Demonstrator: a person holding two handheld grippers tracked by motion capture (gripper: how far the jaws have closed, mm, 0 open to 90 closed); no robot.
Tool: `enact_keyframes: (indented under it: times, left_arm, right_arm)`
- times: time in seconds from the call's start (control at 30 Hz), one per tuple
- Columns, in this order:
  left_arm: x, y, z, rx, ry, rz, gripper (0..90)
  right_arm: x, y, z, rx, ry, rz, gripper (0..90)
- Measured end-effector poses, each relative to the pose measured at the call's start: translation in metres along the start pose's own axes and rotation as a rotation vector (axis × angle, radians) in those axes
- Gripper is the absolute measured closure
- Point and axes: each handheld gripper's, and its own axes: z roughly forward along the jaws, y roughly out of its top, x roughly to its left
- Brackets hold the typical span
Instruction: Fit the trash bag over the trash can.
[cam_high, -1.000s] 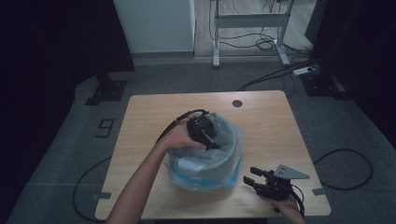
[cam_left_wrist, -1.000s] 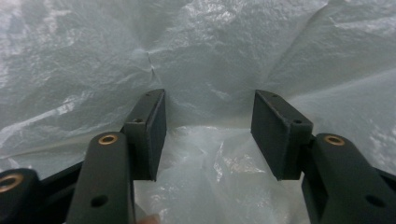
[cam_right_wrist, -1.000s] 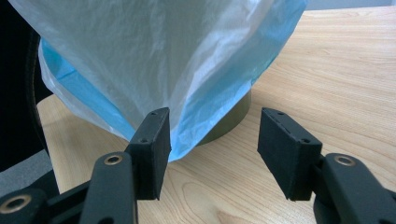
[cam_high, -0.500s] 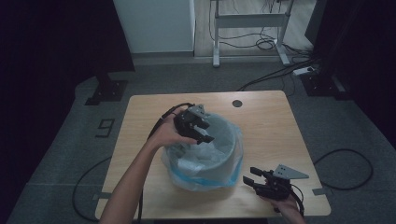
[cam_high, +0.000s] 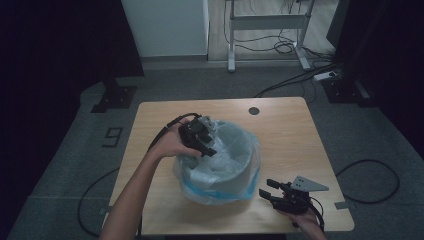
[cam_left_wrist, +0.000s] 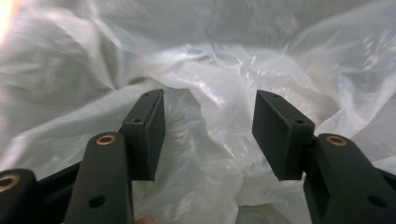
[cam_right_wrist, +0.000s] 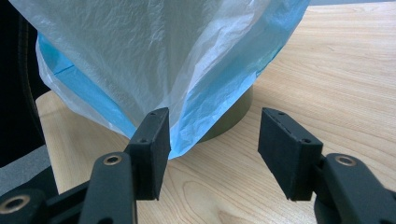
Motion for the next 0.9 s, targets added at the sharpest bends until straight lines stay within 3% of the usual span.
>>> enact_keyframes:
  times: [0.13,0.3,0.43,0.5,0.53,0.57,0.73,0.9]
  left_arm:
    - [-0.001,0.003,0.007,0.046,0.016,-0.001,43.7]
    - [-0.002,0.002,0.001,-0.002,0.025,-0.005,40.4]
    - [-0.006,-0.006,-0.013,-0.119,0.022,-0.017,34.9]
    - [-0.007,-0.013,-0.022,-0.195,0.033,-0.035,31.3]
    - [-0.01,-0.02,-0.03,-0.258,0.049,-0.058,26.9]
    - [-0.01,-0.02,-0.03,-0.258,0.049,-0.058,25.8]
    - [-0.022,-0.044,-0.048,-0.389,0.105,-0.108,24.6]
    - [-0.034,-0.07,-0.06,-0.463,0.138,-0.131,24.5]
  right_arm:
    - [-0.001,0.0,-0.001,0.0,-0.001,0.001,43.0]
    - [-0.002,0.0,-0.003,-0.001,-0.003,0.002,42.9]
    - [-0.003,0.001,-0.003,-0.004,-0.002,0.005,42.8]
    - [-0.003,0.001,-0.002,-0.004,-0.003,0.004,42.8]
    - [-0.004,0.001,-0.002,-0.004,-0.006,0.003,42.4]
    - [-0.004,0.001,-0.002,-0.004,-0.006,0.003,42.4]
    - [-0.005,0.002,-0.002,-0.007,-0.02,0.008,41.7]
    - [-0.006,0.003,-0.002,-0.01,-0.035,0.006,41.1]
